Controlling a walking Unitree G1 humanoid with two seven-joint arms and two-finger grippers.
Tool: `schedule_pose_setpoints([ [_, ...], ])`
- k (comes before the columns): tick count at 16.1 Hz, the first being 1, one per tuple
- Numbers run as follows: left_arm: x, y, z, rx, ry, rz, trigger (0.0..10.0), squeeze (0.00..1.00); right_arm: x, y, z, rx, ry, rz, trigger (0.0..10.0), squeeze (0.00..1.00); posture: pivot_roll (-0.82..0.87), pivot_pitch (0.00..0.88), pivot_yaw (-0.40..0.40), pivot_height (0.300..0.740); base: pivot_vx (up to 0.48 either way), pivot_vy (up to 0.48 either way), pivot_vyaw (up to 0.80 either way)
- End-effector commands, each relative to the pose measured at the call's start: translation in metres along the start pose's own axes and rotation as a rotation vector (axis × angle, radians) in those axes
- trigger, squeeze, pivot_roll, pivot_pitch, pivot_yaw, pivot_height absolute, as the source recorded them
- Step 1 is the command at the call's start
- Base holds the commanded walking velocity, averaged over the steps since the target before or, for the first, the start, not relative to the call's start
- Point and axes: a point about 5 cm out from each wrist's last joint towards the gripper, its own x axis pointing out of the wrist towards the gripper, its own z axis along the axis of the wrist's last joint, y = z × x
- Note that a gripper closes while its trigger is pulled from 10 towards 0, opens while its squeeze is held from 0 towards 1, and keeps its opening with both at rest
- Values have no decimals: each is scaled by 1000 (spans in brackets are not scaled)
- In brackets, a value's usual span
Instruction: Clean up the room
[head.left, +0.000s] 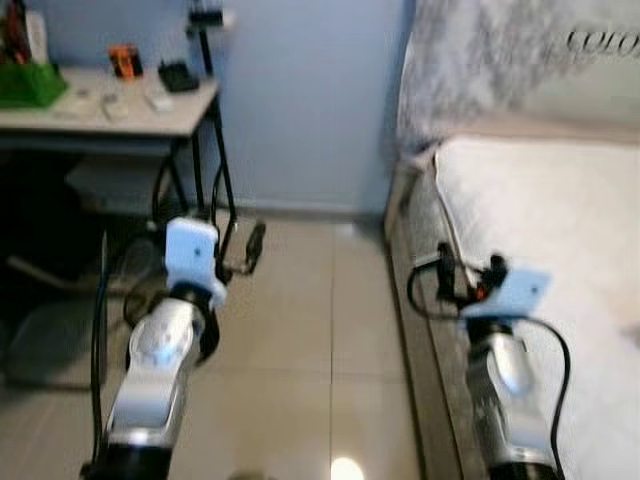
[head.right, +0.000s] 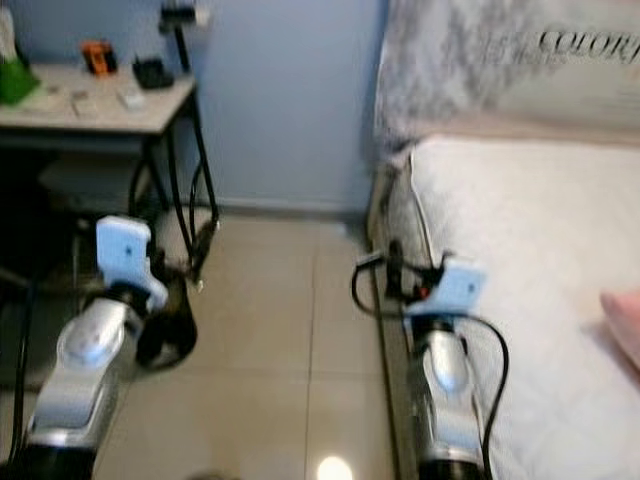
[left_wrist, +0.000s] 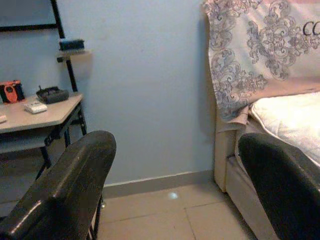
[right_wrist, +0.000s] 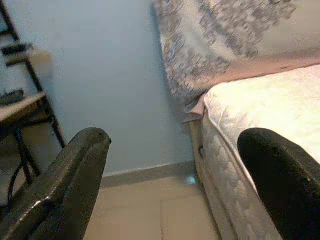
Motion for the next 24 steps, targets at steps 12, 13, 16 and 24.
schedule_pose_setpoints([
  [12, 3, -14, -13, 44, 73, -143, 10000, 0, -3, 10, -16, -34, 86, 67, 10000, 0, 17, 0, -3, 651, 0, 396, 0],
  [13, 5, -13, -16, 34, 97, -130, 10000, 0, -4, 11, -19, -55, 98, 67, 10000, 0, 15, 0, -1, 638, 0, 0, -419],
  [16, 6, -13, -18, 19, 110, -117, 10000, 0, -3, 12, -21, -73, 110, 76, 10000, 0, 11, 0, -2, 611, 0, 0, -277],
  [24, 6, -19, -15, 0, 84, -147, 10000, 0, -1, 21, -19, -53, 104, 132, 10000, 0, 14, 0, -12, 641, 0, 60, -310],
])
